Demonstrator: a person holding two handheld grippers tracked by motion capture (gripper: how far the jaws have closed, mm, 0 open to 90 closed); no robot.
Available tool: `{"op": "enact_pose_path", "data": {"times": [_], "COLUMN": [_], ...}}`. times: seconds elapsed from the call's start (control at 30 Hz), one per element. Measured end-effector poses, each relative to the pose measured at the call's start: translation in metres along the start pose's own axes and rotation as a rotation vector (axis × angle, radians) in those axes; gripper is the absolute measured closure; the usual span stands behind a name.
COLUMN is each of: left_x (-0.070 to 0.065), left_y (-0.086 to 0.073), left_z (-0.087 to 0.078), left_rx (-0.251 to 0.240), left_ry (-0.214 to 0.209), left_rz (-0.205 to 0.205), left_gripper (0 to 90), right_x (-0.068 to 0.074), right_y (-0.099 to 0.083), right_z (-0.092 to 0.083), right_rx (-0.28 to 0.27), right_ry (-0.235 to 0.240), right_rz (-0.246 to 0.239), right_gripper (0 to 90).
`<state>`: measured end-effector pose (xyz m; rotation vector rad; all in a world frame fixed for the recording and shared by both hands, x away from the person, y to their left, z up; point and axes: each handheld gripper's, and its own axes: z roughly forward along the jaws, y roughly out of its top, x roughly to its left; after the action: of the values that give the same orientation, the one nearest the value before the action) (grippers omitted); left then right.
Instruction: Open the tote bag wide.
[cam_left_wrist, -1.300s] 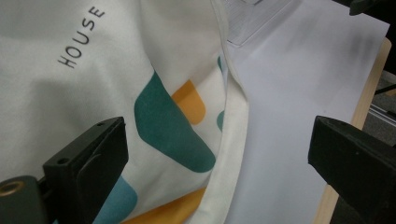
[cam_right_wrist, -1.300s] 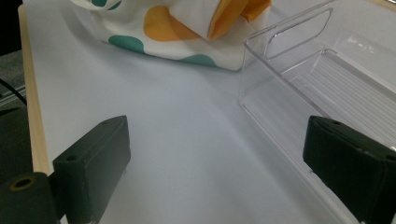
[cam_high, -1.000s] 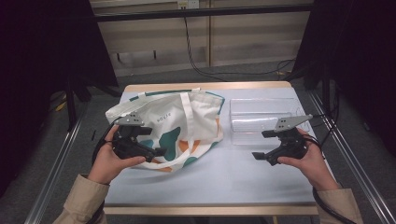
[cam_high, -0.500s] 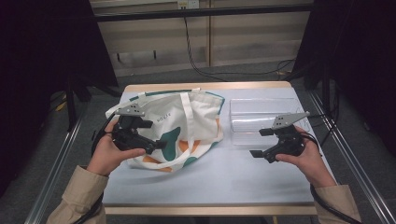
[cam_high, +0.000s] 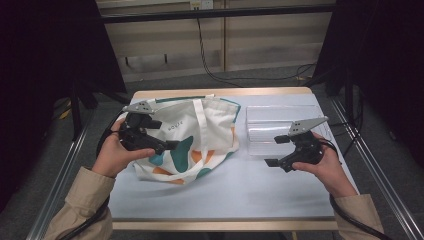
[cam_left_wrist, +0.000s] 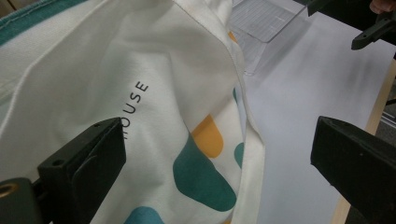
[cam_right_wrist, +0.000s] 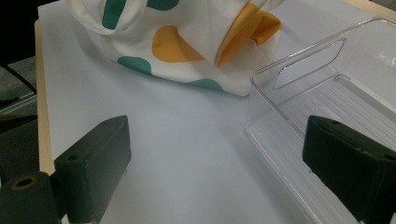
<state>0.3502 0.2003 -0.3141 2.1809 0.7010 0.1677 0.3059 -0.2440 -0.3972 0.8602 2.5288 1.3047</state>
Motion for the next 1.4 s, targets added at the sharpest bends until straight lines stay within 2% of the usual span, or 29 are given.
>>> {"op": "enact_pose_path", "data": {"times": [0.57,0.77,0.83,0.87,0.97,1.17,1.27,1.4], "left_x": [0.010,0.017,0.018,0.020,0.023,0.027,0.032,0.039], "left_y": [0.015,0.017,0.017,0.017,0.017,0.022,0.026,0.029], "left_z": [-0.002,0.002,0.004,0.004,0.005,0.002,-0.001,-0.003], "left_rx": [-0.008,-0.010,-0.018,-0.007,-0.011,-0.011,-0.022,-0.031], "left_ry": [0.031,0.043,0.039,0.046,0.051,0.065,0.083,0.083], "left_rz": [0.017,0.013,-0.007,0.008,-0.003,0.010,0.026,0.043], "left_gripper": [4.4,4.4,4.4,4.4,4.4,4.8,6.7,11.6], "right_x": [-0.002,-0.002,-0.002,-0.002,-0.002,-0.002,-0.002,-0.001], "right_y": [0.011,0.013,0.012,0.012,0.012,0.013,0.014,0.014], "right_z": [-0.002,0.001,0.002,0.002,0.003,0.004,0.005,0.007], "right_rx": [-0.017,-0.022,-0.022,-0.021,-0.022,-0.022,-0.023,-0.024], "right_ry": [0.012,0.019,0.025,0.026,0.028,0.031,0.033,0.038], "right_rz": [-0.004,-0.010,-0.011,-0.010,-0.011,-0.014,-0.016,-0.018], "right_gripper": [7.4,7.4,7.4,7.4,7.4,7.4,7.4,7.4]}}
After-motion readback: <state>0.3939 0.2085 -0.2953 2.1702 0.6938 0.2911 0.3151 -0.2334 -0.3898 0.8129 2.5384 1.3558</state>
